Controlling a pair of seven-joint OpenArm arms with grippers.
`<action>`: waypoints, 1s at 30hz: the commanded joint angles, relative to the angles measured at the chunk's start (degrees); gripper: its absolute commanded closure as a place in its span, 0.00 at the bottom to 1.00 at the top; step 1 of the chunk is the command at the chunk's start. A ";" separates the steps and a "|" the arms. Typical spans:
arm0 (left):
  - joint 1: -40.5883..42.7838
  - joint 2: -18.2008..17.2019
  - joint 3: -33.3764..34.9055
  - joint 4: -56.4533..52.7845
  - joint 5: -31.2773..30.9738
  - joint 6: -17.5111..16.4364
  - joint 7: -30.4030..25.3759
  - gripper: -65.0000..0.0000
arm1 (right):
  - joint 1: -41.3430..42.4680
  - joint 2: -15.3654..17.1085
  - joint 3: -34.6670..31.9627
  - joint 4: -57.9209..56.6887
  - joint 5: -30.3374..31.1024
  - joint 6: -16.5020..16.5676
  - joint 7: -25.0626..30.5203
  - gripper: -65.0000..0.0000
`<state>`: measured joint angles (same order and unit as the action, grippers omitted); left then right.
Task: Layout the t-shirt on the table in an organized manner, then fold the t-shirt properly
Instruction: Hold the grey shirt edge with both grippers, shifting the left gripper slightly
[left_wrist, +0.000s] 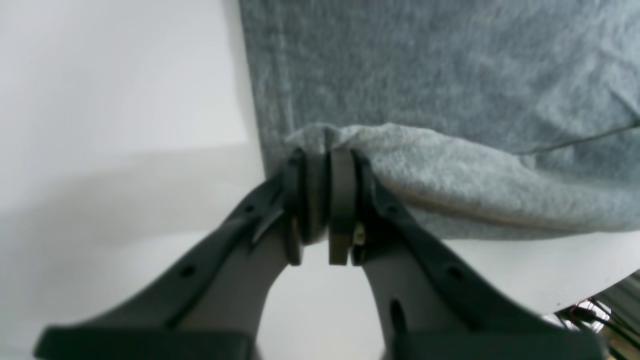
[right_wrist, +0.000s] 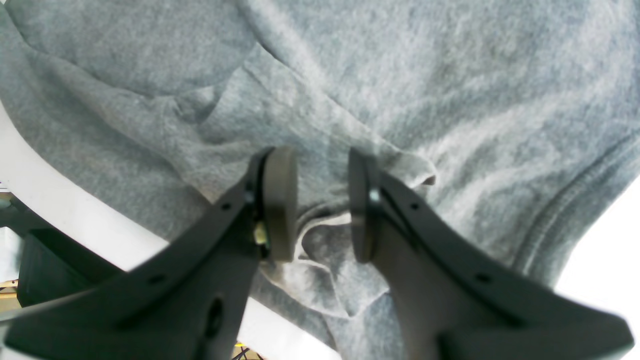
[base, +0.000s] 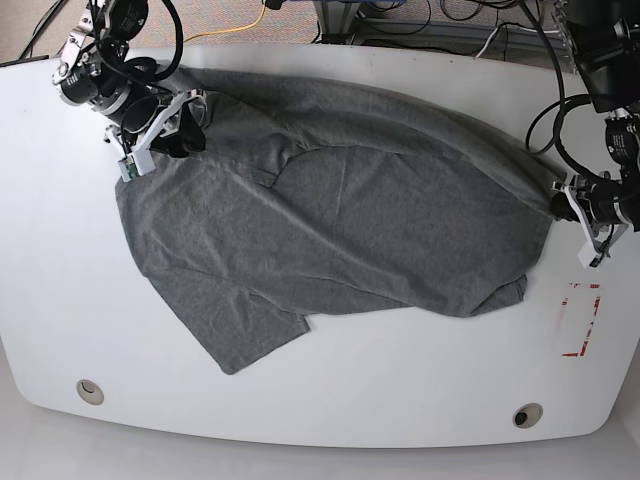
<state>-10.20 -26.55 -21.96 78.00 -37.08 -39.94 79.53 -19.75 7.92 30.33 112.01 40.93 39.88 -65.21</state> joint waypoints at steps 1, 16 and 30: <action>-2.59 -1.28 -0.33 0.82 -0.50 -0.06 -0.98 0.90 | 0.28 0.56 0.22 0.83 1.31 0.12 0.81 0.74; -4.70 -1.10 -0.68 0.73 -0.50 -0.06 -1.94 0.90 | 0.28 0.56 0.31 0.83 1.31 0.12 0.81 0.74; -4.27 -1.10 -0.68 0.73 -0.41 0.34 -4.67 0.90 | 0.45 0.56 2.42 0.92 1.31 0.12 0.81 0.74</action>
<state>-13.21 -26.55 -22.24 77.93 -36.91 -39.83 75.99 -19.73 7.81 32.21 112.01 41.15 39.88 -65.19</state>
